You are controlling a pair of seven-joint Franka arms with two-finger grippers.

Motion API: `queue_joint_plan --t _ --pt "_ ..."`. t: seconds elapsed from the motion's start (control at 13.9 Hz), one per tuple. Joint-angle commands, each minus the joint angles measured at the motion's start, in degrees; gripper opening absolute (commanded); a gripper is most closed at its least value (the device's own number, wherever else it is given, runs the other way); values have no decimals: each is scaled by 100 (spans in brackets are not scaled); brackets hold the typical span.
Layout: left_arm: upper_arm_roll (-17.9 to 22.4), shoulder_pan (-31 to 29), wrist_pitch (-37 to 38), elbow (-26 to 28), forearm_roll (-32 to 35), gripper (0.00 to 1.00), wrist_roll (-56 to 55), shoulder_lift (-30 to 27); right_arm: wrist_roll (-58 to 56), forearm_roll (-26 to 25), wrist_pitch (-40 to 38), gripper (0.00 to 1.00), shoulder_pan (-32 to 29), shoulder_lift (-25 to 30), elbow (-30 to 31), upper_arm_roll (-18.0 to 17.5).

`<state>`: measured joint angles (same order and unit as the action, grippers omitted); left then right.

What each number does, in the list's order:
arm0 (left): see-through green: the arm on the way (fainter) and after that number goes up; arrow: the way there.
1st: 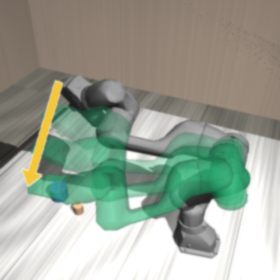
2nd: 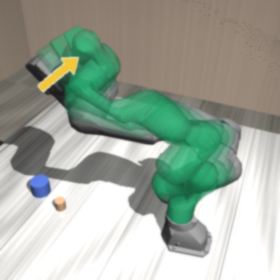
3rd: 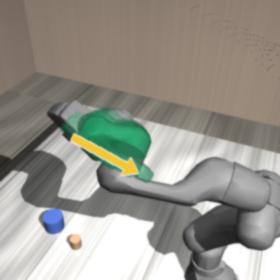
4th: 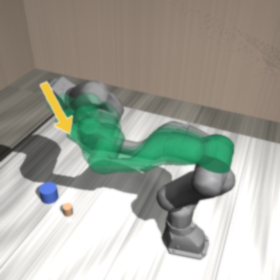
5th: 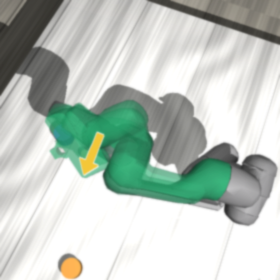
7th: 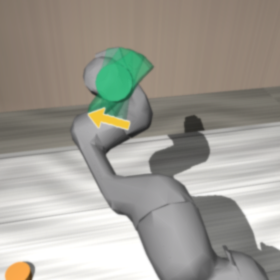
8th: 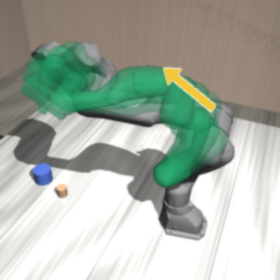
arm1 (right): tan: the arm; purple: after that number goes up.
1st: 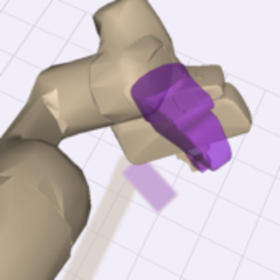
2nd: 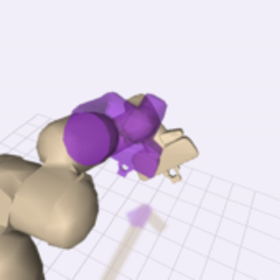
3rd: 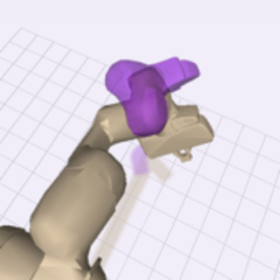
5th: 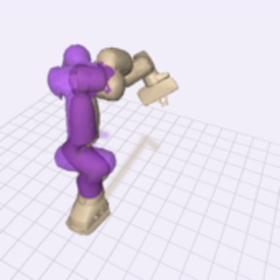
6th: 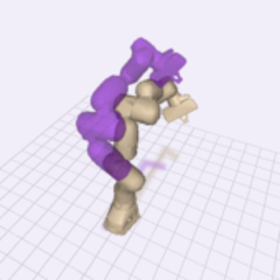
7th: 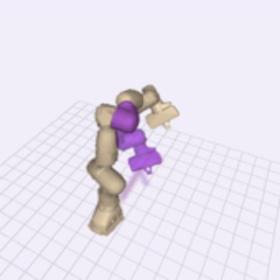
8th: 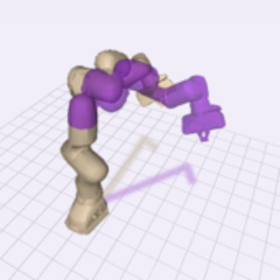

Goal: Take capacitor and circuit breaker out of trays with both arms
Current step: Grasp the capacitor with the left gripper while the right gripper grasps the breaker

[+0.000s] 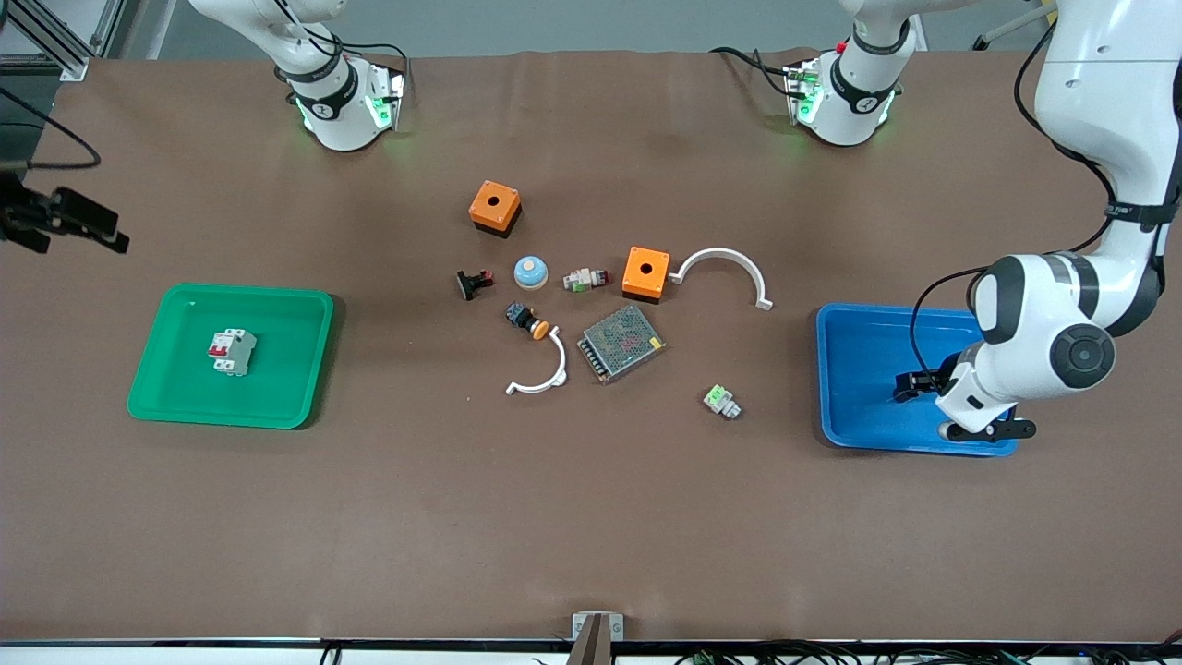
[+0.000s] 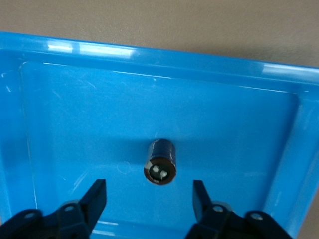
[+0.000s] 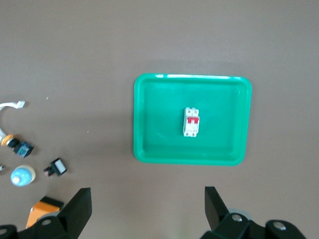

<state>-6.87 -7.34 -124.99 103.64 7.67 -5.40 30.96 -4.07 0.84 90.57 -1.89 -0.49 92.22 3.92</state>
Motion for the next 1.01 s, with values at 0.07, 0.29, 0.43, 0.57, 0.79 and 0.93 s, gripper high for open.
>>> queue_joint_plan --t 0.07,0.29,0.43,0.57,0.79,0.93 --pt "-7 -13 -105 -54 200 71 -49 164 -102 -22 591 100 -346 -723 -143 -5" --pt "-7 -40 -271 -54 200 71 -58 243 -173 -5 873 100 -461 -1330 -30 -5" --pt "-7 -66 -394 -63 200 68 -58 340 -164 48 1679 100 -619 -1401 618 -5" --pt "-7 -66 -508 -63 200 66 -58 410 -164 66 2514 100 -742 -1410 1322 -14" --pt "-7 -66 -544 -46 191 59 -58 455 -173 66 3623 100 -795 -1401 2271 -14" --pt "-7 -110 -544 -19 183 51 -58 463 -190 66 4351 100 -795 -1410 2860 -5"
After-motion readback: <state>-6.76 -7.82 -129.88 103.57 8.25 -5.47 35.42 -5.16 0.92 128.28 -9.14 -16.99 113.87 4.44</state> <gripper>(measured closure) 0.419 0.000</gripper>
